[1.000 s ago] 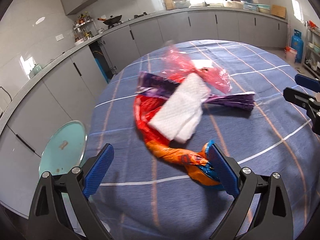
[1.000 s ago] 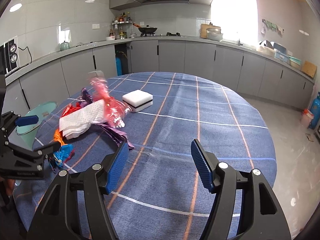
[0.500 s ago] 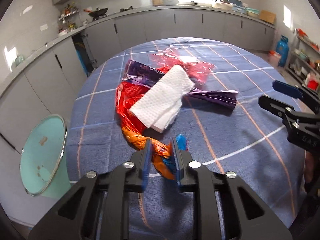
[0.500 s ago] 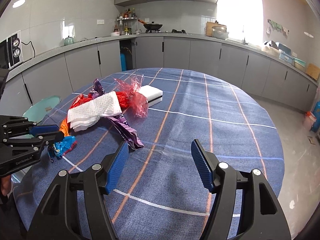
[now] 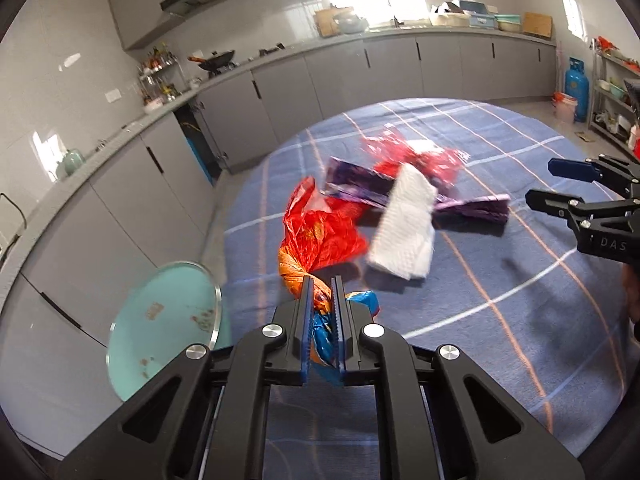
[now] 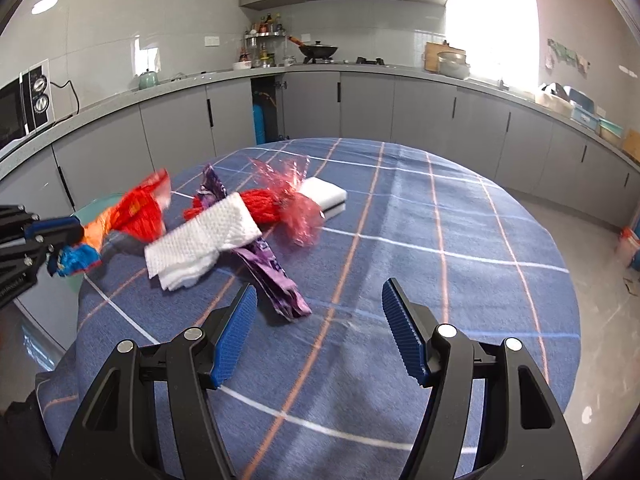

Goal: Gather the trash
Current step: 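Grasp the red-and-orange bag with the left tool while the right tool grasps the white tissue, then carry the red-and-orange bag and white tissue over the teal bin with both tools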

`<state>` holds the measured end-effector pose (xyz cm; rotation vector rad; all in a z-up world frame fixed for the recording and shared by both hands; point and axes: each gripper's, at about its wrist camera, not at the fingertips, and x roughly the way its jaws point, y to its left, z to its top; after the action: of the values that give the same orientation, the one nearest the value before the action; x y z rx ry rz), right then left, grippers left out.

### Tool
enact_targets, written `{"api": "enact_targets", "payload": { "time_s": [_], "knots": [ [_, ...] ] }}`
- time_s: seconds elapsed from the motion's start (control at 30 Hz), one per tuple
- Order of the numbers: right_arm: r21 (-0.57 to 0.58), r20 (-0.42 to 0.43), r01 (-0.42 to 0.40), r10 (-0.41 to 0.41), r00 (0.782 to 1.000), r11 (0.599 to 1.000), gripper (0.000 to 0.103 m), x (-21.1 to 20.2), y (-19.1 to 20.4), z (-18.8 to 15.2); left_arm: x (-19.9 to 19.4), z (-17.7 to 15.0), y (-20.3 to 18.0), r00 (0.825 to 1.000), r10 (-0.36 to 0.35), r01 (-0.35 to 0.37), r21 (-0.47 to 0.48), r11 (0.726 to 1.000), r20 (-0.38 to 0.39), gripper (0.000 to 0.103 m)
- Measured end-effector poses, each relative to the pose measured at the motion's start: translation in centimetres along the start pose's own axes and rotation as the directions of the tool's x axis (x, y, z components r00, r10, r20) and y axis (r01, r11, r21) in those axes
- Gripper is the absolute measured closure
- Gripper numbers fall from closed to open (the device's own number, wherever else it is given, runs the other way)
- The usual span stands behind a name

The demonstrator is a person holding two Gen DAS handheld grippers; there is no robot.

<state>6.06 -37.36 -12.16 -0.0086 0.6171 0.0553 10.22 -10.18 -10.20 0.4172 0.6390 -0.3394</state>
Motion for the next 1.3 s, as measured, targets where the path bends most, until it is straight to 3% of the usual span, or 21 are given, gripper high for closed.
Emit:
{"api": "enact_targets", "payload": {
  "time_s": [0.3,0.47,0.63,0.83,0.9,0.97,1.03,1.3],
  "knots": [
    [-0.021,0.002,-0.048,0.048,0.999,0.999,0.038,1.8,4.1,3.0,-1.0,1.0,1.5,0.995,0.068,-0.068,-0.003,0.998,0.067,0.094],
    [0.008,-0.032,-0.062,0.062,0.998,0.998,0.039,4.2,5.9,4.3,0.9,0.5,3.9,0.992,0.119,-0.115,-0.079,0.990,0.051,0.094],
    [-0.016,-0.071,-0.054,0.053,0.996,0.998,0.040,6.3,7.7,5.1,0.9,-0.3,4.8,0.990,0.129,-0.124,-0.094,0.988,0.050,0.094],
    [-0.010,-0.162,-0.027,0.025,0.986,1.000,0.051,8.3,8.0,5.0,0.6,-1.2,6.0,0.990,0.131,-0.124,-0.117,0.985,0.051,0.094],
    [-0.010,-0.202,-0.034,0.031,0.979,0.999,0.063,9.0,8.1,4.8,0.6,-1.3,6.3,0.992,0.120,-0.113,-0.132,0.985,0.047,0.094],
    [-0.001,-0.234,-0.049,0.047,0.971,0.999,0.081,9.5,8.1,4.6,0.5,-1.2,6.4,0.992,0.116,-0.108,-0.141,0.984,0.052,0.094],
    [0.000,-0.228,-0.061,0.060,0.972,0.998,0.090,9.3,8.1,4.5,0.4,-1.2,6.5,0.992,0.114,-0.105,-0.142,0.984,0.057,0.094],
    [-0.018,-0.135,-0.089,0.085,0.987,0.996,0.093,6.3,8.9,5.2,-0.2,-1.2,7.2,0.990,0.122,-0.109,-0.153,0.982,0.075,0.094]
  ]
}}
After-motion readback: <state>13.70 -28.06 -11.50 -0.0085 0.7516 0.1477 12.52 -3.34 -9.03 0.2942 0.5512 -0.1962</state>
